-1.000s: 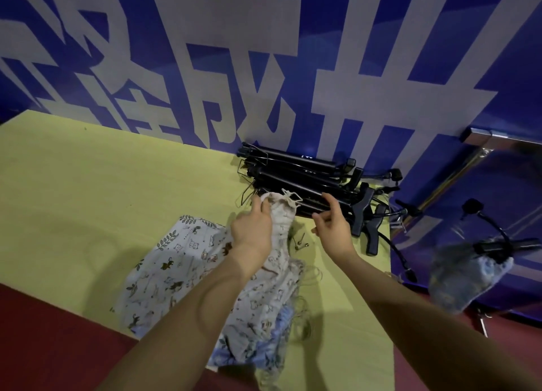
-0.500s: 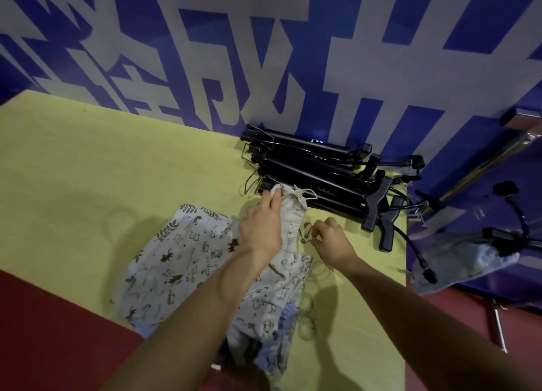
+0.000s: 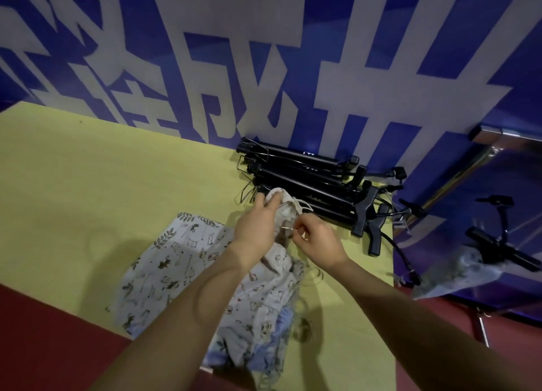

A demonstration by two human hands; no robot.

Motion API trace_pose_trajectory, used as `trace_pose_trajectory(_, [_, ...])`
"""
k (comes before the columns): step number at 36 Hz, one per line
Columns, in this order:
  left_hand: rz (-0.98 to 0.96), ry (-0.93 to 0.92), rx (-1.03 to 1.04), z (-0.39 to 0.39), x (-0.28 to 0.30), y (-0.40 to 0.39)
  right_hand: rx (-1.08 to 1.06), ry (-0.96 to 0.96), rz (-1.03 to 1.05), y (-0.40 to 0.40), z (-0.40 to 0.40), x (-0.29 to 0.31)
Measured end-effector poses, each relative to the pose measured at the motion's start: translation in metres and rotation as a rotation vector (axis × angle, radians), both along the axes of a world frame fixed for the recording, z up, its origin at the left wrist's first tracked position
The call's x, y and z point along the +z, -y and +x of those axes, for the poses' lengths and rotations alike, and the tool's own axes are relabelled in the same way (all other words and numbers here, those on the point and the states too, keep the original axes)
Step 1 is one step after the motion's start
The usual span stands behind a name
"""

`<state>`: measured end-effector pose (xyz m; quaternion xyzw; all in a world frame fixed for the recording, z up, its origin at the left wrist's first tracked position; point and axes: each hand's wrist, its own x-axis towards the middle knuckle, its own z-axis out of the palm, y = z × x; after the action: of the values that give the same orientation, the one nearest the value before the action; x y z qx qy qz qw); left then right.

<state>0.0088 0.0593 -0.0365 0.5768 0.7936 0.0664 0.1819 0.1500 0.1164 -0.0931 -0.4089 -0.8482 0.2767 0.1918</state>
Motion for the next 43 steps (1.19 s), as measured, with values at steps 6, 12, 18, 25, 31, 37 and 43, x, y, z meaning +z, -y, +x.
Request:
trace_pose_trajectory(6, [0.091,0.0,-0.046,-0.013,0.013,0.002,0.106,0.038,0.121,0.005,-0.028,0.012])
trace_pose_trajectory(12, [0.092,0.03,0.137,-0.023,0.032,0.012,0.138,0.08,0.121,0.005,-0.045,0.02])
trace_pose_trajectory(18, [-0.058,0.02,0.043,-0.033,0.018,0.014,0.102,0.132,0.083,0.004,-0.054,0.013])
trace_pose_trajectory(25, [0.046,0.275,0.001,-0.036,0.02,0.019,0.014,0.102,0.15,0.004,-0.059,0.009])
trace_pose_trajectory(31, [0.06,0.263,0.016,-0.047,0.021,0.012,0.045,0.085,0.116,-0.004,-0.066,0.016])
trace_pose_trajectory(37, [0.072,0.278,0.082,-0.051,0.012,-0.001,-0.085,-0.043,0.065,-0.021,-0.06,0.017])
trace_pose_trajectory(43, [0.086,0.251,0.163,-0.051,0.005,-0.024,-0.166,0.22,0.013,-0.055,-0.055,0.012])
